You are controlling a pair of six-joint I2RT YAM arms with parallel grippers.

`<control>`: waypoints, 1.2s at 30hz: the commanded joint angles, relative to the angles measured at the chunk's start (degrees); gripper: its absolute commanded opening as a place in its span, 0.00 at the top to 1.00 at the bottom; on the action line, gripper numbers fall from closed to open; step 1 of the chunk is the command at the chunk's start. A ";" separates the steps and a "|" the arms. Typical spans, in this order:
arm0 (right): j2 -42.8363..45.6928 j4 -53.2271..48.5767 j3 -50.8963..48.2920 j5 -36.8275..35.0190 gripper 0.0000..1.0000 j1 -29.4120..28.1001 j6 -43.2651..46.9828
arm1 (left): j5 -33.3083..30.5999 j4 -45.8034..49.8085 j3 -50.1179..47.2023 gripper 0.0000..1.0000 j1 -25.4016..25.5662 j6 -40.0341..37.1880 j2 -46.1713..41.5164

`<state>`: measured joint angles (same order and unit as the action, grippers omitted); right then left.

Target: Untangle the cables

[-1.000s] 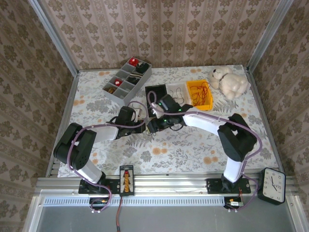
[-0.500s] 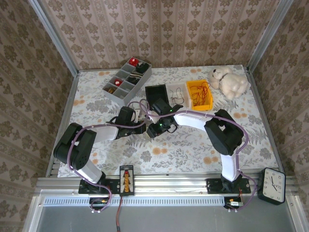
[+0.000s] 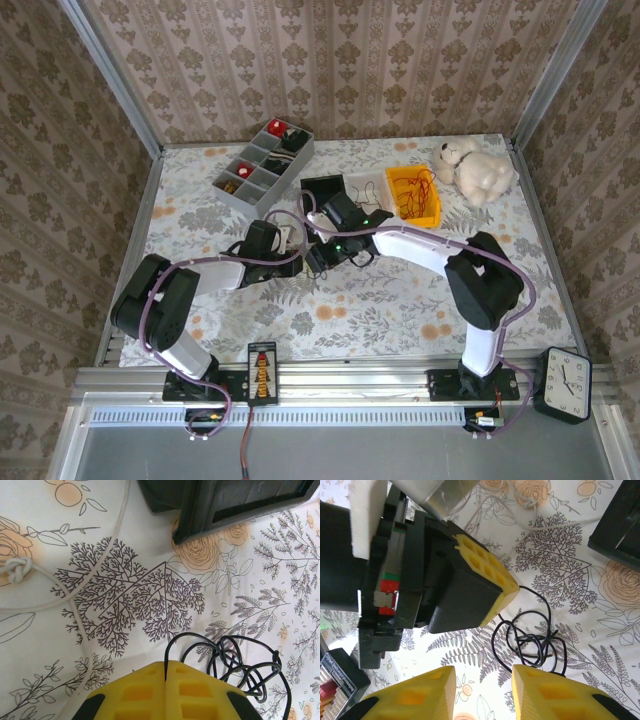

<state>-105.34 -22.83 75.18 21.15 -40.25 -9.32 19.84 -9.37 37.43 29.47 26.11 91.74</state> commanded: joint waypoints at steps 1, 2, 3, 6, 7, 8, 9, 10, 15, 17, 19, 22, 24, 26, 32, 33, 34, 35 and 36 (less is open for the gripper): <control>-0.62 -1.33 0.75 -0.07 0.64 0.00 0.34 | 1.43 0.84 1.15 1.00 -0.56 -0.81 -0.12; -1.10 -1.49 0.93 0.03 0.65 -0.08 0.43 | 1.43 0.84 1.15 1.00 -0.56 -0.84 -0.16; -1.55 -1.68 1.18 0.25 0.65 -0.16 0.62 | 1.43 0.82 1.16 1.00 -0.55 -0.84 -0.20; -3.16 -2.24 2.19 0.96 0.65 -0.53 1.31 | 1.35 0.80 1.07 1.00 -0.56 -0.80 -0.25; -3.73 -2.31 2.42 1.05 0.64 -0.68 1.50 | 1.35 0.84 1.09 1.00 -0.56 -0.83 -0.23; -4.36 -2.52 2.83 0.94 0.64 -0.74 1.75 | 1.35 0.96 1.15 1.00 -0.56 -0.96 -0.19; -4.90 -2.72 3.17 0.91 0.64 -0.79 1.93 | 1.35 1.01 1.15 1.00 -0.56 -0.92 -0.24; -5.58 -2.96 3.58 0.94 0.64 -0.73 2.09 | 1.41 1.08 1.24 1.00 -0.56 -0.94 -0.25; -7.40 -3.95 4.79 -0.63 0.62 -0.95 3.29 | 1.61 1.19 1.24 1.00 -0.63 -0.94 -0.14; -7.77 -4.41 4.89 -0.99 0.61 -1.14 3.69 | 1.78 1.24 1.24 1.00 -0.59 -1.01 -0.16; -8.03 -4.59 4.72 -1.65 0.60 -1.51 4.20 | 1.94 1.37 1.41 1.00 -0.73 -0.98 0.03; -8.71 -4.77 4.46 -2.77 0.60 -2.16 4.73 | 2.35 1.28 1.51 1.00 -0.79 -1.02 0.34; -9.00 -4.42 4.45 -3.76 0.60 -2.53 4.71 | 2.58 1.42 1.68 1.00 -0.82 -1.00 0.45; -9.34 -4.02 4.63 -5.03 0.62 -2.64 4.37 | 2.66 1.71 1.84 1.00 -0.91 -1.04 0.37; -6.51 -1.24 2.62 -6.29 0.91 -1.64 3.03 | -0.29 4.31 2.26 1.00 -1.07 -0.25 0.41; -5.55 -0.77 1.79 -6.25 0.92 -1.25 2.51 | -2.29 5.68 2.61 1.00 -1.08 0.21 0.45; -4.25 0.13 0.51 -6.21 0.93 -0.63 1.75 | -5.30 7.17 2.86 1.00 -1.17 0.94 0.46; -2.94 1.02 -0.79 -6.10 0.94 0.02 0.75 | -7.62 7.83 2.85 1.00 -1.17 1.62 0.45; -1.50 2.03 -2.43 -5.95 0.94 1.10 -0.86 | -9.42 7.83 2.51 1.00 -1.26 2.13 0.24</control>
<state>-112.07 -23.07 75.72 16.40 -41.34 -7.05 17.37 -5.45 38.65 28.77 26.46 91.77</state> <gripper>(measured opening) 0.067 0.048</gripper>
